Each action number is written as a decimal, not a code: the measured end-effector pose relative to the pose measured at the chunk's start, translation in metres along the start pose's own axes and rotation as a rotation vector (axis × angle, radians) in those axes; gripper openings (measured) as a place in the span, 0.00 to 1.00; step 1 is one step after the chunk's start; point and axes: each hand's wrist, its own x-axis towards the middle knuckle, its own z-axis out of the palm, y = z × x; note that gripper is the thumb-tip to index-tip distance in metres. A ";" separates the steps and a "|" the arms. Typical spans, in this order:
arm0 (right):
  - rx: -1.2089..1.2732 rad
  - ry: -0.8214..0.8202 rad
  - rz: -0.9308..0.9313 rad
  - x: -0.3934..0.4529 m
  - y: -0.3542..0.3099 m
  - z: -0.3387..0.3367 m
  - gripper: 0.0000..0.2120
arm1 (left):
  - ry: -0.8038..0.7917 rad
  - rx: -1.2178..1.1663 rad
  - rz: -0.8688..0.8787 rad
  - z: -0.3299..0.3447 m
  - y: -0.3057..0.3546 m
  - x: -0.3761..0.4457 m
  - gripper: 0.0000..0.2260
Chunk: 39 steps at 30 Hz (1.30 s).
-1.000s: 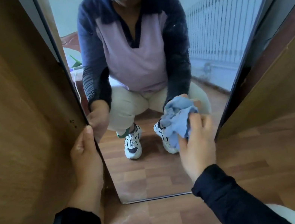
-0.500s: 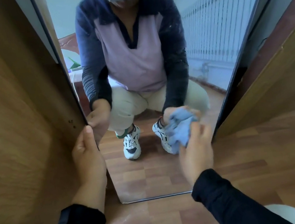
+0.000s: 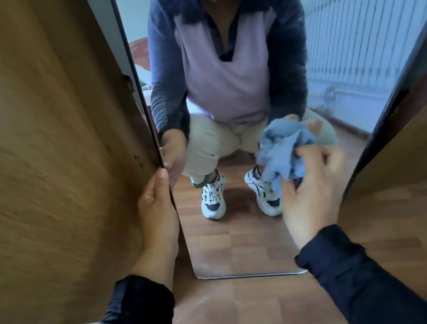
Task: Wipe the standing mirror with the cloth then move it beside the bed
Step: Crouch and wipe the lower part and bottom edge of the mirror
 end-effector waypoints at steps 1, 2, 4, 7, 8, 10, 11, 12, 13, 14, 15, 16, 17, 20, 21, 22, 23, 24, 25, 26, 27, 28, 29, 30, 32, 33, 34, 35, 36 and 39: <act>0.000 -0.072 -0.036 -0.009 -0.006 0.011 0.24 | -0.003 -0.002 -0.002 0.000 -0.002 0.001 0.07; -0.013 -0.154 -0.070 -0.019 -0.009 0.022 0.27 | -0.002 0.000 -0.003 0.000 -0.001 0.001 0.08; -0.076 -0.287 -0.164 -0.040 -0.012 0.038 0.30 | 0.004 -0.012 -0.007 0.001 0.000 0.001 0.10; -0.155 -0.391 -0.358 -0.058 -0.003 0.039 0.31 | -0.009 0.001 0.003 0.002 0.001 0.000 0.10; -0.164 -0.421 -0.400 -0.056 -0.003 0.034 0.29 | -0.015 0.007 0.000 0.002 0.001 0.000 0.09; -0.209 -0.454 -0.448 -0.042 -0.007 0.028 0.19 | -0.022 0.008 -0.002 0.001 0.003 -0.001 0.07; -0.246 -0.423 -0.519 -0.034 -0.011 0.031 0.15 | -0.026 0.002 0.005 0.001 0.002 0.001 0.06; -0.224 -0.406 -0.488 -0.025 -0.022 0.030 0.12 | -0.029 -0.002 0.014 0.000 0.002 0.001 0.08; -0.187 -0.368 -0.460 -0.017 -0.030 0.034 0.13 | -0.031 -0.011 0.010 0.000 -0.001 0.004 0.10; -0.101 -0.317 -0.409 -0.014 -0.039 0.039 0.16 | -0.041 -0.016 0.003 -0.001 -0.002 0.005 0.12; -0.078 -0.243 -0.432 -0.015 -0.045 0.046 0.19 | -0.052 -0.018 -0.004 -0.002 -0.002 0.006 0.14; -0.063 -0.233 -0.433 -0.020 -0.049 0.052 0.22 | -0.064 -0.008 -0.002 -0.003 -0.001 0.006 0.16; -0.099 -0.277 -0.473 -0.026 -0.049 0.060 0.22 | -0.078 -0.001 0.003 -0.005 -0.002 0.007 0.17; -0.260 -0.417 -0.792 -0.058 -0.025 0.080 0.18 | -0.103 0.034 0.004 -0.011 -0.003 0.007 0.18; -0.290 -0.446 -0.857 -0.068 -0.014 0.083 0.17 | -0.121 0.040 -0.004 -0.013 -0.005 0.008 0.19; -0.308 -0.450 -0.884 -0.074 -0.002 0.085 0.17 | -0.143 0.042 -0.016 -0.015 -0.008 0.008 0.18; -0.325 -0.448 -0.882 -0.078 0.008 0.084 0.16 | -0.151 0.050 -0.033 -0.018 -0.010 0.010 0.15; -0.337 -0.446 -0.864 -0.079 0.015 0.082 0.15 | -0.165 0.059 -0.042 -0.019 -0.011 0.009 0.10; -0.339 -0.432 -0.823 -0.079 0.021 0.077 0.15 | -0.182 0.064 -0.052 -0.021 -0.013 0.010 0.08; -0.337 -0.406 -0.769 -0.077 0.024 0.072 0.14 | -0.197 0.075 -0.058 -0.022 -0.014 0.010 0.09; -0.331 -0.380 -0.697 -0.075 0.026 0.068 0.14 | -0.207 0.098 -0.063 -0.024 -0.015 0.010 0.09; -0.321 -0.341 -0.624 -0.073 0.024 0.064 0.14 | -0.214 0.121 -0.066 -0.024 -0.014 0.010 0.10; -0.313 -0.321 -0.569 -0.072 0.019 0.062 0.14 | -0.215 0.133 -0.070 -0.025 -0.014 0.011 0.11; -0.307 -0.315 -0.552 -0.071 0.013 0.062 0.13 | -0.214 0.139 -0.070 -0.025 -0.013 0.012 0.11; -0.311 -0.368 -0.634 -0.074 0.000 0.071 0.13 | -0.205 0.155 -0.062 -0.025 -0.014 0.014 0.09; -0.311 -0.421 -0.705 -0.077 -0.006 0.079 0.14 | -0.214 0.150 -0.044 -0.025 -0.014 0.014 0.09; -0.316 -0.472 -0.780 -0.081 -0.010 0.088 0.16 | -0.223 0.148 -0.016 -0.024 -0.014 0.014 0.10; -0.327 -0.508 -0.848 -0.085 -0.012 0.097 0.16 | -0.228 0.157 0.011 -0.024 -0.015 0.014 0.13; -0.334 -0.521 -0.903 -0.088 -0.012 0.104 0.16 | -0.224 0.174 0.033 -0.025 -0.016 0.014 0.15; -0.369 -0.514 -1.016 -0.084 0.003 0.107 0.12 | -0.159 0.196 0.070 -0.024 -0.019 0.014 0.10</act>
